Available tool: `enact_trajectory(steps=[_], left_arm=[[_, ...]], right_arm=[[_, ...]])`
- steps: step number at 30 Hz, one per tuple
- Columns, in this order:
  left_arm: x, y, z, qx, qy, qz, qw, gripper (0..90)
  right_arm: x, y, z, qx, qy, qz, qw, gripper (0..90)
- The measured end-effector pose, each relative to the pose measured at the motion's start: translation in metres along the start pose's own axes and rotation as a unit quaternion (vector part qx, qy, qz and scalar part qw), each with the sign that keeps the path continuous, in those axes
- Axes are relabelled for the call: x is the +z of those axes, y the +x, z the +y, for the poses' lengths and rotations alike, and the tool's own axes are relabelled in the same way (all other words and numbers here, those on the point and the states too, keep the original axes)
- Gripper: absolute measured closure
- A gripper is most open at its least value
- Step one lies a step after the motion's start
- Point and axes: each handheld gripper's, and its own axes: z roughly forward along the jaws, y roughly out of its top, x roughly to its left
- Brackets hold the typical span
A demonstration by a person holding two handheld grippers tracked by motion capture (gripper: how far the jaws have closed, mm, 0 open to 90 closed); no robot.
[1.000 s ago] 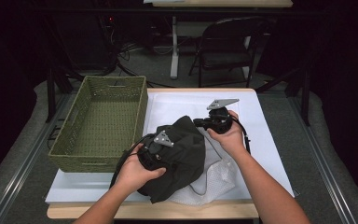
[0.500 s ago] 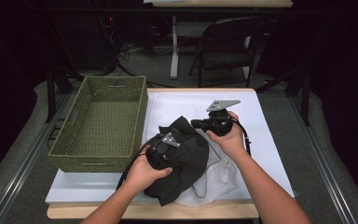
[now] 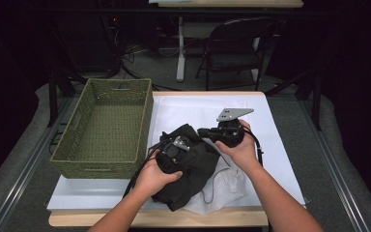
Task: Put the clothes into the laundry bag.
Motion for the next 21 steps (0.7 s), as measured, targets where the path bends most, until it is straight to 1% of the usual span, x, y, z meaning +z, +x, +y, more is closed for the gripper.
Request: enact_trajectory(steps=[2,4,6,7,8,10,14,16,17,18,19,20,21], left_arm=[[0.003,0.002,0.001,-0.004,0.0,0.005,1.0,64.4],[0.006,0.005,0.001,-0.013,-0.001,0.006,0.9999,64.2],[0.007,0.005,0.001,-0.011,0.001,0.008,0.9999,63.9],[0.009,0.004,0.001,-0.011,0.002,0.014,0.9998,63.6],[0.009,0.004,0.001,-0.011,0.002,0.014,0.9998,63.5],[0.011,0.006,0.0,-0.013,0.001,0.015,0.9998,63.1],[0.016,0.009,-0.001,-0.023,-0.005,0.015,0.9996,60.5],[0.016,0.009,-0.001,-0.023,-0.005,0.017,0.9996,59.5],[0.016,0.008,-0.001,-0.024,-0.007,0.021,0.9995,55.4],[0.016,0.007,-0.001,-0.022,-0.01,0.024,0.9994,53.2],[0.015,0.006,-0.001,-0.015,-0.012,0.025,0.9995,50.8],[0.015,0.006,-0.001,-0.015,-0.012,0.025,0.9995,47.8],[0.012,0.003,-0.002,-0.01,-0.019,0.028,0.9994,44.6]], right_arm=[[-0.003,0.003,-0.001,-0.001,-0.003,0.004,1.0,90.0],[-0.005,0.007,-0.003,-0.002,-0.006,0.006,1.0,90.0],[-0.006,0.009,-0.005,-0.003,-0.006,0.007,1.0,90.0],[-0.006,0.012,-0.01,-0.001,-0.006,0.009,0.9999,90.0],[-0.006,0.013,-0.012,0.002,-0.009,0.012,0.9999,90.0],[-0.006,0.015,-0.018,0.007,-0.007,0.014,0.9999,90.0],[-0.004,0.02,-0.028,0.002,0.001,0.01,0.9999,90.0],[-0.004,0.021,-0.03,0.0,0.0,0.01,0.9999,90.0],[-0.002,0.023,-0.035,-0.004,0.003,0.005,1.0,90.0],[-0.002,0.023,-0.036,-0.009,0.005,0.002,0.9999,90.0],[-0.001,0.023,-0.038,-0.006,0.004,0.001,1.0,90.0],[-0.001,0.023,-0.038,-0.006,0.004,0.001,1.0,90.0],[0.0,0.021,-0.041,-0.008,0.004,-0.005,0.9999,90.0]])
